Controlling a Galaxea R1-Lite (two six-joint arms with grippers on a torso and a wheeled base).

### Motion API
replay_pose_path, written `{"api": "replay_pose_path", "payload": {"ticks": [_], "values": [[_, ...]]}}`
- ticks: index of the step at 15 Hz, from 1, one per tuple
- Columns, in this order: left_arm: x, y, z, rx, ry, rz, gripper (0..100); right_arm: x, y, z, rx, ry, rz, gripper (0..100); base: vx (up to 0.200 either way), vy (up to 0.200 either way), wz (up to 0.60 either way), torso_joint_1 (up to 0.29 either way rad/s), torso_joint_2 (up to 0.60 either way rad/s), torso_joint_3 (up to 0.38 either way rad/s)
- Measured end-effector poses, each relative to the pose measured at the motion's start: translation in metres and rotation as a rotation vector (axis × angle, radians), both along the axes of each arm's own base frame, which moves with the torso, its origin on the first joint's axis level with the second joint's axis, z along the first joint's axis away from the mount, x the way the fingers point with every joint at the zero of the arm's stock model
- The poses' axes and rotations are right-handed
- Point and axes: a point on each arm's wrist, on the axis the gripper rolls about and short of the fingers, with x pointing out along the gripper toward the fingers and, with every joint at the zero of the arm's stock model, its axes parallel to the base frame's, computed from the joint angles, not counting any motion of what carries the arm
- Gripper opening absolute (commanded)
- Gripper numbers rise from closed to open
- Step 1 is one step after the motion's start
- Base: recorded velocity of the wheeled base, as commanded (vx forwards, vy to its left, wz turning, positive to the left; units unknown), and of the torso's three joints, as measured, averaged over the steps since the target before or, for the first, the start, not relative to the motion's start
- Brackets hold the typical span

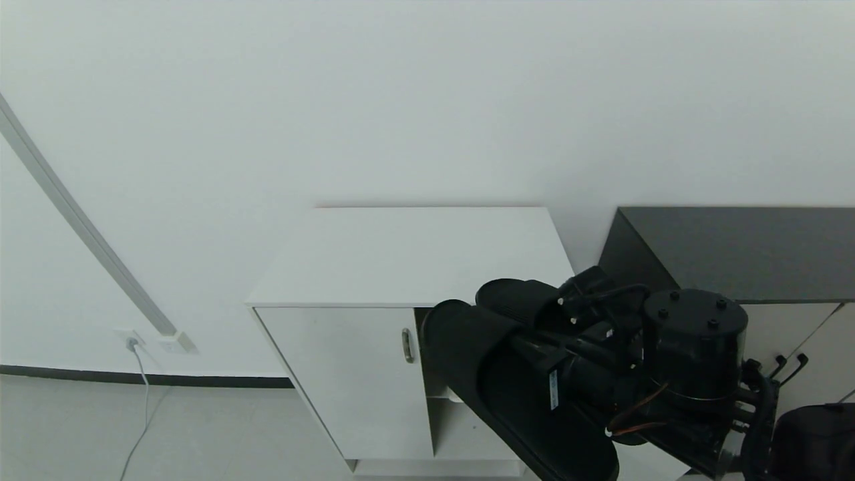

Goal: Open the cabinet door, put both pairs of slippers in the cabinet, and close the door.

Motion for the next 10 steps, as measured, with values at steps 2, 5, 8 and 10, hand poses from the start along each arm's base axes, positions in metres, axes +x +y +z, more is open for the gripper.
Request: {"api": "replay_pose_path", "payload": {"ticks": [2, 5, 8, 10], "values": [[0.0, 0.0, 0.0, 0.0, 0.0, 0.0, 0, -0.0002, 0.0002, -0.0008, -0.002, 0.002, 0.001, 0, 0.0, 0.0, 0.0, 0.0, 0.0, 0.0], [0.0, 0.0, 0.0, 0.0, 0.0, 0.0, 0, -0.0015, 0.0008, -0.0015, -0.004, 0.005, 0.007, 0, 0.0, 0.0, 0.0, 0.0, 0.0, 0.0], [0.0, 0.0, 0.0001, 0.0, -0.001, 0.0, 0, -0.0038, 0.0023, -0.0023, -0.006, 0.007, 0.016, 0, 0.0, 0.0, 0.0, -0.038, 0.07, 0.045], [0.0, 0.0, 0.0, 0.0, 0.0, 0.0, 0, -0.0063, 0.0034, -0.004, -0.012, 0.011, 0.025, 0, 0.0, 0.0, 0.0, -0.139, 0.32, 0.178]]}}
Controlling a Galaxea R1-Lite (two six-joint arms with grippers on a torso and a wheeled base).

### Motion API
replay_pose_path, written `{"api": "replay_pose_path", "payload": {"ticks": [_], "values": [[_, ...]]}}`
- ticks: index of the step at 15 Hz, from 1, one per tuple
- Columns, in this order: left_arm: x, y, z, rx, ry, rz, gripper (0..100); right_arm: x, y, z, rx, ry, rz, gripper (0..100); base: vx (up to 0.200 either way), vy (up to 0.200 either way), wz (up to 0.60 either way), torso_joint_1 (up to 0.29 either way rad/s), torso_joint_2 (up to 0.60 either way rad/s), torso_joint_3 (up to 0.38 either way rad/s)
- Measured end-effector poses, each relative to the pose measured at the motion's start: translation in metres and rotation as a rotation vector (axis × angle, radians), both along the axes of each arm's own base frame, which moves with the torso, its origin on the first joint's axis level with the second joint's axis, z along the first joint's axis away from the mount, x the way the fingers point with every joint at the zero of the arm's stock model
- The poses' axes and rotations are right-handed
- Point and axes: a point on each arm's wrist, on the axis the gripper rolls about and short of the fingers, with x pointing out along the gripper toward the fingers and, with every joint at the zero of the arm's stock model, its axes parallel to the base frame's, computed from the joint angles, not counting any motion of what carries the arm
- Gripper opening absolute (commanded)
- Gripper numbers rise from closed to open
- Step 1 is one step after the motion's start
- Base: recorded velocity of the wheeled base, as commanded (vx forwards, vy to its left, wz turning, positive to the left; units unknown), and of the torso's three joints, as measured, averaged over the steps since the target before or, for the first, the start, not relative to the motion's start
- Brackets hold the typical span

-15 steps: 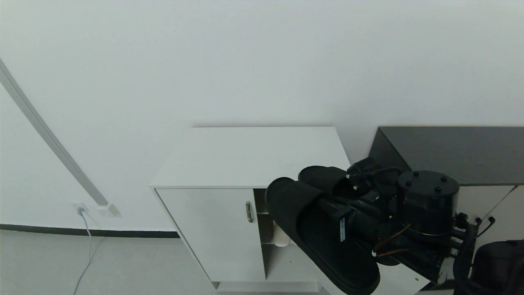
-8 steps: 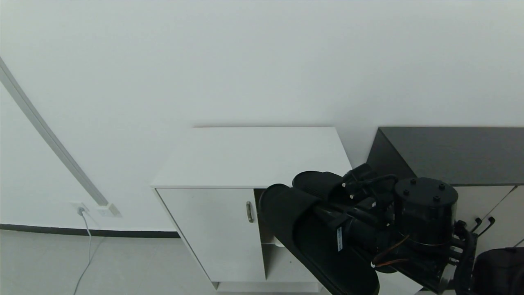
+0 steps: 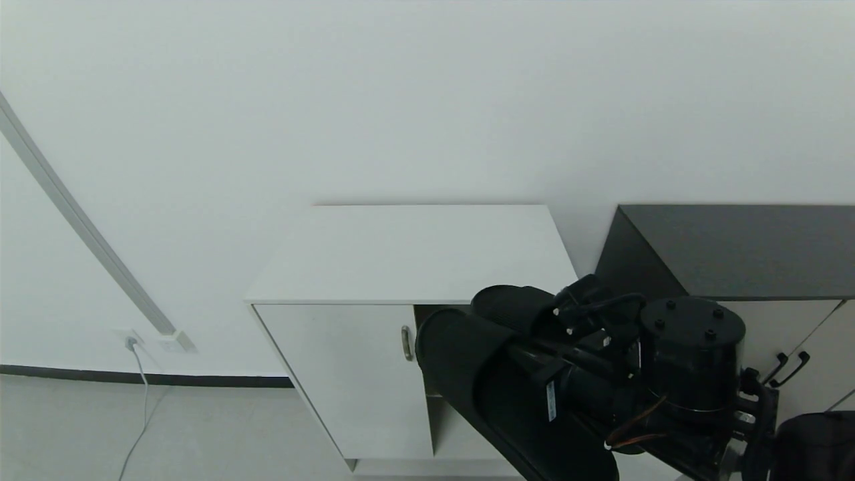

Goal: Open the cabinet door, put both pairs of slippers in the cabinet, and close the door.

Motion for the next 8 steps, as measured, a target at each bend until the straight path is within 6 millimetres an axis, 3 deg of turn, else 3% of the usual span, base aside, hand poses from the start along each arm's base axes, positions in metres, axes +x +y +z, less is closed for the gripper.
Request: {"api": "replay_pose_path", "payload": {"ticks": [8], "values": [[0.0, 0.0, 0.0, -0.004, 0.0, 0.0, 0, -0.0078, -0.0012, -0.0095, -0.028, 0.027, 0.017, 0, 0.0, 0.0, 0.0, -0.155, 0.36, 0.195]]}}
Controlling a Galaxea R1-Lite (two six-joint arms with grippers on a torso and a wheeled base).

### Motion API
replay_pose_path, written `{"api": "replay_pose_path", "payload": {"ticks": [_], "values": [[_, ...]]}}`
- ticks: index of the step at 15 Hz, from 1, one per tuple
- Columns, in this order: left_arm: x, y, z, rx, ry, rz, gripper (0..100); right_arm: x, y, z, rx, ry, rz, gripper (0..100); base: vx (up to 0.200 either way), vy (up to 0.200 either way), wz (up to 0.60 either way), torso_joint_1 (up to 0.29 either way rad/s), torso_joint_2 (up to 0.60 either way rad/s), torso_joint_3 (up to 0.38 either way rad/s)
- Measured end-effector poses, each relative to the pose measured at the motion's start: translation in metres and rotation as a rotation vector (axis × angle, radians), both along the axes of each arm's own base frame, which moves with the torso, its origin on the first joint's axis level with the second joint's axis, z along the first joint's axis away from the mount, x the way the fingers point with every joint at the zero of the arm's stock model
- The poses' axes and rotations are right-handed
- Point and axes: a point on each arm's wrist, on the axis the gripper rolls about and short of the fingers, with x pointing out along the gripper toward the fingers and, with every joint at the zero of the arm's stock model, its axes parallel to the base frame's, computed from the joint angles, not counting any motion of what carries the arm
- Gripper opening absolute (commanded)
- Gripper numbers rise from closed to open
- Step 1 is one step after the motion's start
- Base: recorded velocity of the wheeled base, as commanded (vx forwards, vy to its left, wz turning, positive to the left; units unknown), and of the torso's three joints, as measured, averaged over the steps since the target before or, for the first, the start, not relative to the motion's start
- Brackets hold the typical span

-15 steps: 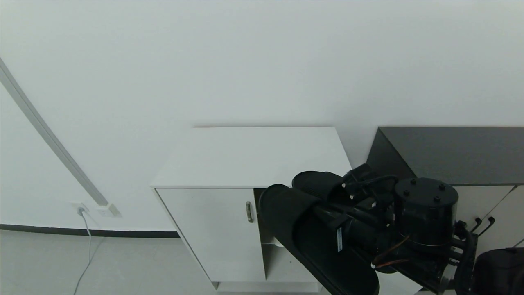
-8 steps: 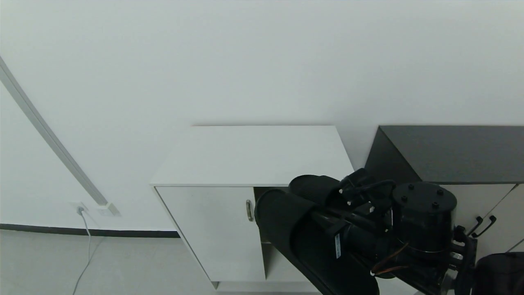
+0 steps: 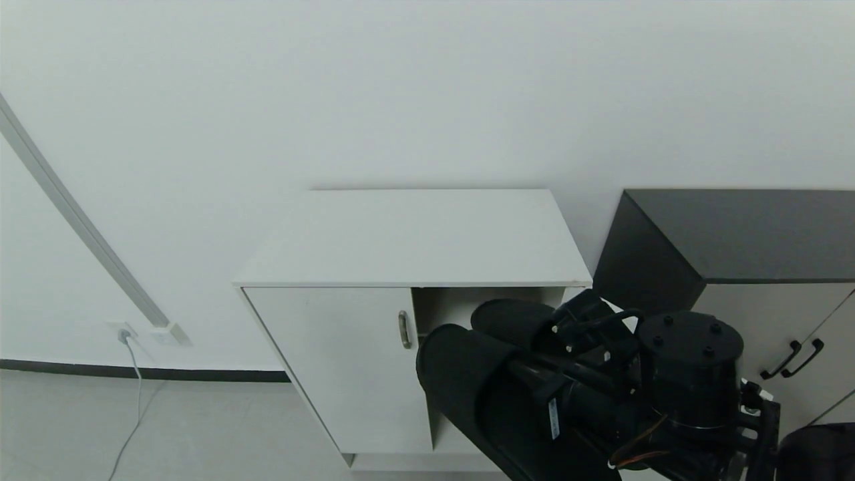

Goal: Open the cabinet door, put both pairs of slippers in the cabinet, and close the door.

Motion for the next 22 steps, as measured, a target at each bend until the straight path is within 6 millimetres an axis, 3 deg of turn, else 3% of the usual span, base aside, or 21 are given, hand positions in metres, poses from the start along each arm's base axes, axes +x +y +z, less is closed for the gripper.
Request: {"api": "replay_pose_path", "payload": {"ticks": [22], "values": [[0.0, 0.0, 0.0001, -0.002, 0.0, 0.001, 0, -0.004, 0.002, -0.001, 0.006, -0.009, 0.01, 0, 0.0, 0.0, 0.0, -0.194, 0.5, 0.305]]}}
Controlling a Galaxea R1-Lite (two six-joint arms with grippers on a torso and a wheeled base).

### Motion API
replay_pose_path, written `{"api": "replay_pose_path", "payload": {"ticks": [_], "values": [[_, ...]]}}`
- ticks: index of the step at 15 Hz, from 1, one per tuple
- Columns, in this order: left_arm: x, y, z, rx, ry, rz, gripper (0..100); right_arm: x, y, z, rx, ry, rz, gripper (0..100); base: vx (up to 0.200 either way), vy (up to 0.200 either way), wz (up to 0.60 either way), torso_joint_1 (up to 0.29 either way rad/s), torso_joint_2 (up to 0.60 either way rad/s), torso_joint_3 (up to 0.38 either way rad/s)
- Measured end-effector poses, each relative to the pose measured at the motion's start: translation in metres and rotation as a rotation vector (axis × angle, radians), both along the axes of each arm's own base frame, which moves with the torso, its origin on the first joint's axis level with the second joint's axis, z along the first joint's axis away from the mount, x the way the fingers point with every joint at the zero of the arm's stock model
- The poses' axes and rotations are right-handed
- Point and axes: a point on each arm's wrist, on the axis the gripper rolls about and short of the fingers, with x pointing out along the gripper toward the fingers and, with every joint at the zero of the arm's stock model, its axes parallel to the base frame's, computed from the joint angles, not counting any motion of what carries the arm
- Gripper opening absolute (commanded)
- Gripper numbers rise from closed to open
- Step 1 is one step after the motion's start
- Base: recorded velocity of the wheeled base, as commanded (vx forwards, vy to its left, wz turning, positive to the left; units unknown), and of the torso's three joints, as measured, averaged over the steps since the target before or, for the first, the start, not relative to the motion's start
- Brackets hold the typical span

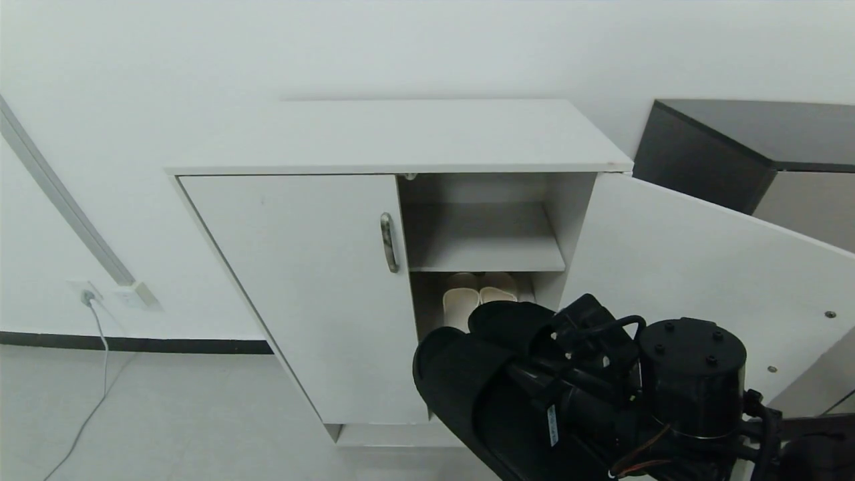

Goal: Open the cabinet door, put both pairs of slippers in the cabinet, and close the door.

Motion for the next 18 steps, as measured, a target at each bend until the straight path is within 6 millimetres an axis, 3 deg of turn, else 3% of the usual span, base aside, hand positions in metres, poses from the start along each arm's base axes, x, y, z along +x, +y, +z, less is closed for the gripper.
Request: {"api": "replay_pose_path", "payload": {"ticks": [11, 18], "values": [[0.0, 0.0, -0.0002, 0.0, 0.001, 0.0, 0, 0.0004, 0.0005, -0.0018, -0.016, -0.004, 0.004, 0, 0.0, 0.0, 0.0, -0.079, 0.44, 0.36], [0.0, 0.0, 0.0, 0.0, 0.0, 0.0, 0, 0.0021, 0.0018, -0.0006, -0.032, -0.045, -0.01, 0, 0.0, 0.0, 0.0, -0.001, 0.06, 0.049]]}}
